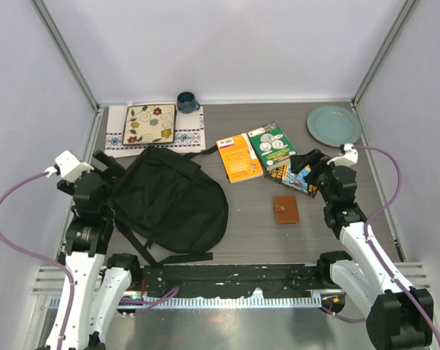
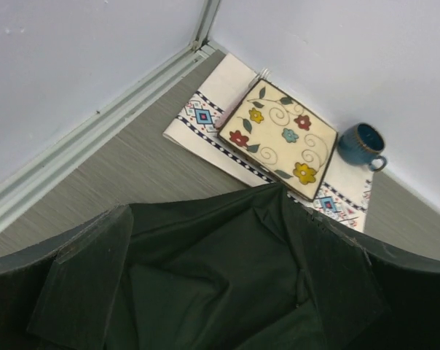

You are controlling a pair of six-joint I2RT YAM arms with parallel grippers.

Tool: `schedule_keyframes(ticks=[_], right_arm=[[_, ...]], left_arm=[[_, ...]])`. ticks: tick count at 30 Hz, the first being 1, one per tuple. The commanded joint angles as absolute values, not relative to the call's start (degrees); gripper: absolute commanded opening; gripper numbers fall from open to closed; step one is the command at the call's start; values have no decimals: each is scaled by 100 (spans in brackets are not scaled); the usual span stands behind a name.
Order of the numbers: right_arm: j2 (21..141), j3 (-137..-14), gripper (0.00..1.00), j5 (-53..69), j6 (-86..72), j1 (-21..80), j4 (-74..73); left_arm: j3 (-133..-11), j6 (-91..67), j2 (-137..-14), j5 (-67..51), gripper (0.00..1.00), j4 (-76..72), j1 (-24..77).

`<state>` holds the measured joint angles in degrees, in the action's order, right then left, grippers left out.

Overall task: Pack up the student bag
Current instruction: Unzip the student bag at the center of the board.

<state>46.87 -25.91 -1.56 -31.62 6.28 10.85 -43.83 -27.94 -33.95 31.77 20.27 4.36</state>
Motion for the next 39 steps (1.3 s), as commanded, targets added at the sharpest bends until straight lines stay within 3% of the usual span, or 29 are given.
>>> schedule_keyframes(ticks=[1,5,10,14,25,31,39], right_arm=[[4719,-2426,99,1351,-3964,624,1659],[5342,-2425,99,2195,-4561,659,2171],[6108,-3163,97,2278,-4098,1404,1092],[6056,-3392,97,1232,-4042,2302,650],[7223,-3665,95,370,-4675,3918,888],[7453,-3507,94,-334,-5290,4342,1037],[7944,-3849,93,-115,-5441,4526,1222]], left_arm=[[-4578,-3646,-2963,2999,100,2934,422],[-4597,-3937,-2655,1702,100,3760,422],[-3895,-4217,-2259,467,100,3446,422],[-3498,-4693,-2547,632,100,3857,422],[-3322,-5001,-2680,695,100,4070,422],[-3103,-5045,-2996,475,100,3912,431],[-2918,-5071,-3085,510,100,3788,431]])
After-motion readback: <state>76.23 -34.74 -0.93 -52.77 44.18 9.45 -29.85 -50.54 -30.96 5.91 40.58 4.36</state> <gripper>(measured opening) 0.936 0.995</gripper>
